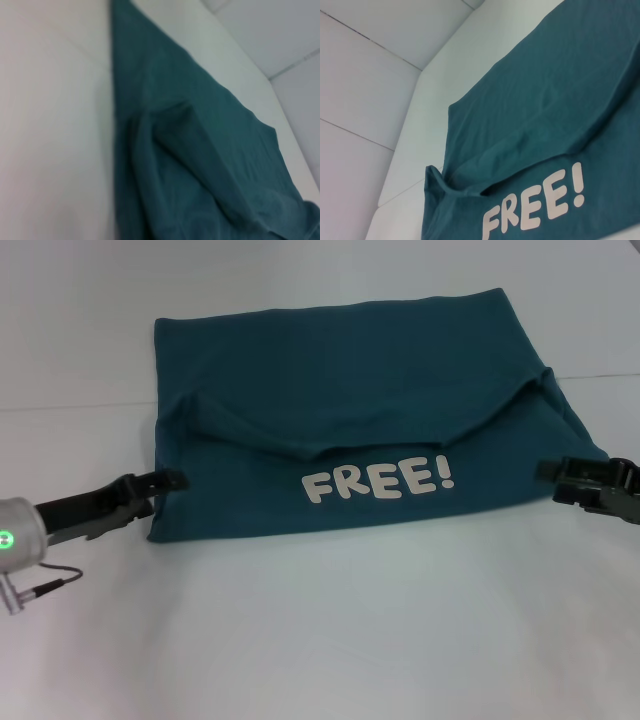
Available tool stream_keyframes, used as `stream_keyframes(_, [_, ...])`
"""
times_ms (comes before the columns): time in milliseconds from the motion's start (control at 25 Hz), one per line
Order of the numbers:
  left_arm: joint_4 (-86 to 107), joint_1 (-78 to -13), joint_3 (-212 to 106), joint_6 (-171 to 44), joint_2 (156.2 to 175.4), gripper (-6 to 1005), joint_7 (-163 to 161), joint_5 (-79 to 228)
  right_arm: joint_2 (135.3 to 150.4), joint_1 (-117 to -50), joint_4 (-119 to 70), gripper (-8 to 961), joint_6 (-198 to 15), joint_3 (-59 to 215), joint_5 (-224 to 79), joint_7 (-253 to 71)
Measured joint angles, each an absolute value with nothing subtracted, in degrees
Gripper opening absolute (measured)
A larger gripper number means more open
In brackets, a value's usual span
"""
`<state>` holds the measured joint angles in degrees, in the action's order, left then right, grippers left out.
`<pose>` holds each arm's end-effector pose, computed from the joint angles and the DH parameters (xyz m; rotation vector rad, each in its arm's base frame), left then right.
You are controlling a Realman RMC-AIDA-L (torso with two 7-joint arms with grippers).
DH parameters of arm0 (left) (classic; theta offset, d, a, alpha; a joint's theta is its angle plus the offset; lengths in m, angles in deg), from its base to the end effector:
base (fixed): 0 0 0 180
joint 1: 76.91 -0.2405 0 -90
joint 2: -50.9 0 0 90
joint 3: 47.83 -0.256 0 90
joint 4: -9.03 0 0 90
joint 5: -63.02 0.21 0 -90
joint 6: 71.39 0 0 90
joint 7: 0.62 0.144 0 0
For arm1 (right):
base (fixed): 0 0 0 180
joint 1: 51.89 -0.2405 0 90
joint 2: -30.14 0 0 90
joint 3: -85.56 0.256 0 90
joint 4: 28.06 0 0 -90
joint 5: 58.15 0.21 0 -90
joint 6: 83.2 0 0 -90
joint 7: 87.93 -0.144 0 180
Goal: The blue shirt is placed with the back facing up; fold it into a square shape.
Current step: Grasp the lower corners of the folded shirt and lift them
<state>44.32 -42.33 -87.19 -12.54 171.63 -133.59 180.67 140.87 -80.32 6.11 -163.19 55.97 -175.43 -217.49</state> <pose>-0.2878 0.3915 -0.0072 -1.8998 -1.7614 -0.7201 0.3317 0.3482 0.0735 -1.9642 1.7994 0.8234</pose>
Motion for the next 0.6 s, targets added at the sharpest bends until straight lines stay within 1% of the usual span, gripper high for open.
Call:
stream_keyframes(120, [42.58, -41.69, -87.19, -14.85, 171.82, 794, -131.03, 180.24, 141.16, -80.32, 6.11, 703, -163.38, 55.99, -175.27, -217.24])
stream_keyframes(360, [40.16, -40.8, -87.56, -16.82, 171.62, 795, -130.78, 180.55, 141.25, -80.26, 6.12, 704, -163.47, 56.09, -175.19, -217.22])
stream_keyframes(600, [39.49, -40.53, -88.98, -16.96, 171.96, 762, -130.84, 180.69, 141.23, -80.28, 6.13, 704, -163.5, 56.3, -175.13, -217.22])
